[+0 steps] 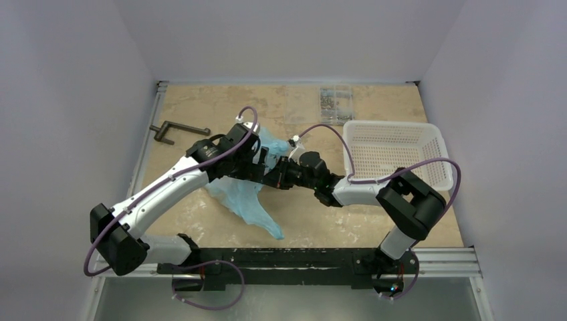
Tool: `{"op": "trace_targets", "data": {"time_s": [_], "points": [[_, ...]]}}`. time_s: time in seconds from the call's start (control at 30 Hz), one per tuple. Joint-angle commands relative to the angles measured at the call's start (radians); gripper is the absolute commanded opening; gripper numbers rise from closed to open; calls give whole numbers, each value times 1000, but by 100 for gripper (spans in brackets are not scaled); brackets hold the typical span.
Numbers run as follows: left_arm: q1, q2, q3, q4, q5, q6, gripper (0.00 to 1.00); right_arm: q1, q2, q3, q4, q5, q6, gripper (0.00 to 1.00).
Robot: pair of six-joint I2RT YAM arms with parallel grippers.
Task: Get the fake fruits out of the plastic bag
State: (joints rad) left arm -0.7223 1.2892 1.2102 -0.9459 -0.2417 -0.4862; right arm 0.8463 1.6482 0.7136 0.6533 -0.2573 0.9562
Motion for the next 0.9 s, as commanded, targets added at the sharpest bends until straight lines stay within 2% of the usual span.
{"op": "trace_targets", "data": {"time_s": [0.0,0.1,0.2,0.3,0.37,0.47,0.63,0.87], "points": [[-5,16,-5,55,10,-4,93,8,-45,2,47,-19,-16,0],[-5,35,-2,42,-34,-3,74,10,-50,1,41,-15,-20,0],[-3,50,17,7,-109,6,43,14,-56,-6,29,-2,-28,0],[3,36,40,-28,-185,28,20,17,-75,-30,-15,52,-36,0],[27,6,49,-47,-212,36,0,17,-96,-59,-43,98,-39,0],[94,-87,41,-45,-203,54,0,17,-120,-99,-88,163,-39,0],[260,-241,43,-11,-81,106,0,18,-157,-185,-140,264,-4,0],[338,-276,97,-67,-77,150,0,17,-146,-279,-83,272,30,0]]}}
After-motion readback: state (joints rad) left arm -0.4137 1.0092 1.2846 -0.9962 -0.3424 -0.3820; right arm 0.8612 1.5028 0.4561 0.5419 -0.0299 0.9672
